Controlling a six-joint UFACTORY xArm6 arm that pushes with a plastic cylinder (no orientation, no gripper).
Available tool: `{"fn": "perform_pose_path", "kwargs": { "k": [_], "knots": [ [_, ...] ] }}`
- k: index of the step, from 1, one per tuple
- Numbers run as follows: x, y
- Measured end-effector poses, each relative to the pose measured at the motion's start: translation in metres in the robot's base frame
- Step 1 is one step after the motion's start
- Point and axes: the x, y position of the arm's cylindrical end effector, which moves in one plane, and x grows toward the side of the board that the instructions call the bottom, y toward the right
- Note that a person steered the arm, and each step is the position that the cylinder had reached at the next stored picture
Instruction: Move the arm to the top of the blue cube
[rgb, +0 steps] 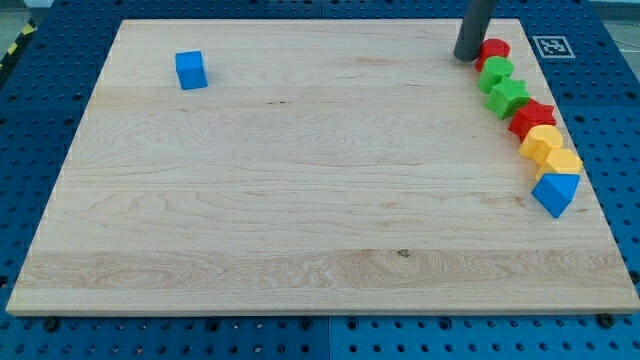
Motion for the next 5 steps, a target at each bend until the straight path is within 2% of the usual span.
{"fn": "perform_pose_path", "kwargs": {
  "k": [1, 2, 4, 5],
  "knots": [
    [-0.002, -0.009],
    [-0.003, -0.059],
    [-0.008, -0.224],
    [-0.03, -0.306]
  ]
}}
